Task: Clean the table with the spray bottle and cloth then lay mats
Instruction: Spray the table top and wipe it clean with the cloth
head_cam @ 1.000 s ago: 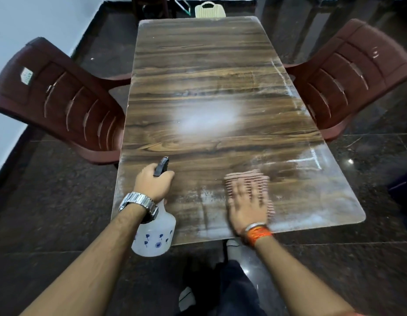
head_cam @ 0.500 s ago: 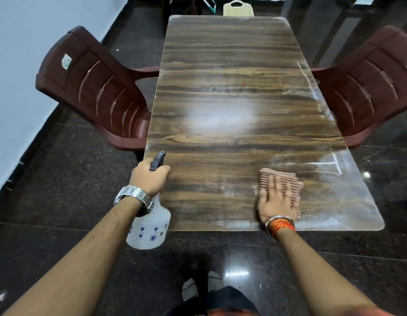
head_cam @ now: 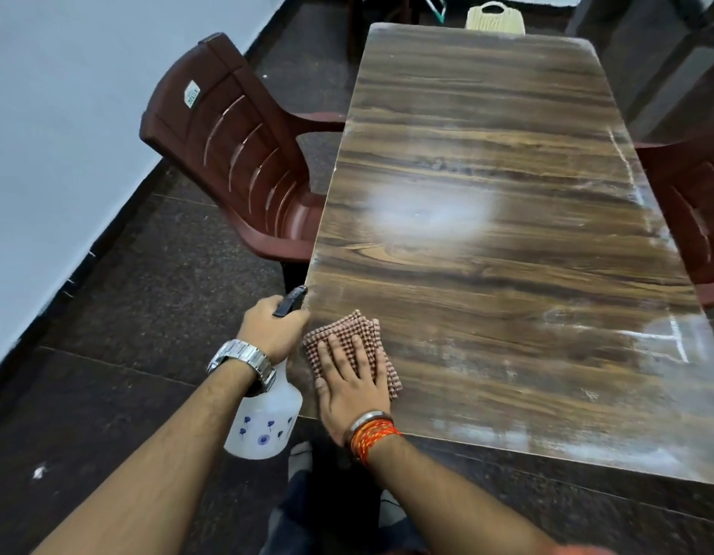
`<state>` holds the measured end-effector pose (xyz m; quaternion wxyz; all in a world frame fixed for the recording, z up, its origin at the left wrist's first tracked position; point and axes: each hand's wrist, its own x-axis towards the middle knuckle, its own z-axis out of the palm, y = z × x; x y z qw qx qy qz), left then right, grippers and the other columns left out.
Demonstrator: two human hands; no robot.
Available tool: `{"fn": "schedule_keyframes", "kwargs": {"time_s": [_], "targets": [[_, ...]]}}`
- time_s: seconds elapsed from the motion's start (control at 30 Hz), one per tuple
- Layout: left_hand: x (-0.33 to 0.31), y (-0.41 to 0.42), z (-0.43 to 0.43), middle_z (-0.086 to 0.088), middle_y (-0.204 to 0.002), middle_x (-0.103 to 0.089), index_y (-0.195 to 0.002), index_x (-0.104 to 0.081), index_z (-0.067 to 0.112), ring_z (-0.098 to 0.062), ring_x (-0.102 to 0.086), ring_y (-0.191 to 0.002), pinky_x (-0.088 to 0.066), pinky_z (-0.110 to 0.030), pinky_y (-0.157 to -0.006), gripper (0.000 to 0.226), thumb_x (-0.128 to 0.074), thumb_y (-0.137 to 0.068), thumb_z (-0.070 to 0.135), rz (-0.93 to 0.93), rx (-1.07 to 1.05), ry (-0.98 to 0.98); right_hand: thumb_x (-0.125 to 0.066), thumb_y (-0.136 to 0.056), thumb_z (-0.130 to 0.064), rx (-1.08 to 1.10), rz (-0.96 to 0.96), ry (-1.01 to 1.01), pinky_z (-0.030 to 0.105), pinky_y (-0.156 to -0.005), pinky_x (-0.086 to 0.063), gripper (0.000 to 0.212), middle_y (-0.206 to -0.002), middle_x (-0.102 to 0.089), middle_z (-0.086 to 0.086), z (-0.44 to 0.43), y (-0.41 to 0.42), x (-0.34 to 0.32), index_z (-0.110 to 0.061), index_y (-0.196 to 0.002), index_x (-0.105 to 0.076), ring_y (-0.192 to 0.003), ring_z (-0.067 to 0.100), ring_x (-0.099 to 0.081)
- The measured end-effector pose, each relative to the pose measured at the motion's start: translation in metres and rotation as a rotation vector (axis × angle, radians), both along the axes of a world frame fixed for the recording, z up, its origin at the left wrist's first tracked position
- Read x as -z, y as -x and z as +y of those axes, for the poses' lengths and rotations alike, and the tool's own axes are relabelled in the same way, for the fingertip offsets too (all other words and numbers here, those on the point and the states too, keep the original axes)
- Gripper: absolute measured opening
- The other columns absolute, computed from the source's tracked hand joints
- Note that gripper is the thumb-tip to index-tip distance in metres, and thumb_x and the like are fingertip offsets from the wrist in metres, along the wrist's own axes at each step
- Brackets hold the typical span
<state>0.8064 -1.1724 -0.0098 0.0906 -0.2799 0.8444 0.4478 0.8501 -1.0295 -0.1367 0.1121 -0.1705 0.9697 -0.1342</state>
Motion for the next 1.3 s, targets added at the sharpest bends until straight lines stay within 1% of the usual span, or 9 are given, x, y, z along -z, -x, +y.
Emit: {"fn": "schedule_keyframes", "kwargs": {"time_s": [0.1,0.2,0.3,0.4,0.53,0.8,0.97,1.17,1.3], "targets": [[0.006,0.016,-0.014,-0.006,-0.06,-0.061,-0.058,-0.053,0.013,-0.025,-0.052,-0.055,-0.04,-0.032,-0.056,0.023,-0.059,-0.068,0.034,-0.046,0.102,0.01,-0.024,-0.095,-0.047,0.08,-0.037,0.016,0.052,-0.113,0.006,0.058,-0.159,-0.015,-0.012,-0.02,0.009,0.003,-0.036,-0.152,-0.016,-0.147,0.023,-0.008],[0.007,0.033,-0.033,-0.007,-0.058,-0.061,-0.062,-0.055,0.01,-0.026,-0.055,-0.053,-0.046,-0.036,-0.056,0.024,-0.056,-0.064,0.034,-0.042,0.12,-0.003,-0.027,-0.095,-0.047,0.108,-0.03,0.012,0.054,-0.113,0.0,0.058,-0.158,-0.021,-0.011,-0.033,0.025,-0.001,-0.035,-0.151,-0.022,-0.147,0.024,-0.015],[0.005,0.053,-0.057,-0.007,-0.056,-0.061,-0.068,-0.056,0.01,-0.028,-0.057,-0.048,-0.049,-0.035,-0.053,0.022,-0.059,-0.068,0.032,-0.055,0.169,-0.001,-0.02,-0.097,-0.048,0.079,-0.056,-0.009,0.054,-0.114,0.007,0.058,-0.16,-0.005,-0.014,-0.059,0.082,-0.004,-0.037,-0.153,-0.01,-0.148,0.022,0.003],[0.004,0.07,-0.078,-0.008,-0.059,-0.061,-0.07,-0.056,0.011,-0.034,-0.061,-0.055,-0.052,-0.04,-0.057,0.02,-0.057,-0.068,0.031,-0.023,0.196,0.059,-0.018,-0.098,-0.048,0.139,-0.043,-0.029,0.051,-0.113,0.015,0.057,-0.16,0.002,-0.017,-0.084,0.157,-0.006,-0.038,-0.152,-0.003,-0.147,0.02,0.01],[0.004,0.082,-0.098,-0.006,-0.065,-0.062,-0.068,-0.055,0.014,-0.035,-0.063,-0.064,-0.049,-0.037,-0.059,0.021,-0.054,-0.062,0.034,-0.008,0.23,0.061,-0.019,-0.099,-0.046,0.165,-0.083,-0.046,0.054,-0.115,0.011,0.056,-0.161,0.004,-0.016,-0.096,0.206,-0.008,-0.038,-0.152,-0.003,-0.147,0.022,0.01],[-0.004,0.08,-0.086,-0.005,-0.061,-0.058,-0.066,-0.052,0.014,-0.029,-0.058,-0.058,-0.055,-0.045,-0.062,0.016,-0.055,-0.064,0.029,0.012,0.231,0.028,-0.023,-0.096,-0.047,0.122,-0.015,0.0,0.049,-0.113,0.012,0.06,-0.16,-0.003,-0.011,-0.092,0.058,-0.012,-0.034,-0.153,-0.01,-0.148,0.023,0.002],[-0.012,0.066,-0.057,-0.004,-0.06,-0.059,-0.069,-0.054,0.012,-0.027,-0.058,-0.056,-0.049,-0.034,-0.058,0.012,-0.056,-0.069,0.023,0.01,0.26,0.036,-0.038,-0.094,-0.048,0.118,-0.02,0.003,0.053,-0.113,-0.007,0.059,-0.156,-0.026,-0.01,-0.078,-0.025,-0.005,-0.033,-0.15,-0.027,-0.145,0.023,-0.02],[-0.013,0.038,-0.022,-0.009,-0.064,-0.065,-0.074,-0.063,0.009,-0.03,-0.061,-0.059,-0.058,-0.046,-0.069,0.022,-0.058,-0.068,0.03,-0.015,0.26,0.06,-0.034,-0.096,-0.05,0.114,-0.008,0.0,0.051,-0.112,-0.006,0.054,-0.154,-0.03,-0.015,-0.017,-0.035,-0.002,-0.035,-0.147,-0.03,-0.145,0.021,-0.023],[-0.013,0.017,0.005,-0.009,-0.063,-0.061,-0.072,-0.059,0.01,-0.031,-0.059,-0.058,-0.058,-0.047,-0.07,0.022,-0.056,-0.063,0.03,-0.027,0.287,0.073,-0.025,-0.094,-0.05,0.402,0.054,-0.082,0.05,-0.115,-0.006,0.057,-0.156,-0.023,-0.015,0.081,-0.016,0.001,-0.037,-0.149,-0.027,-0.145,0.022,-0.022]]}}
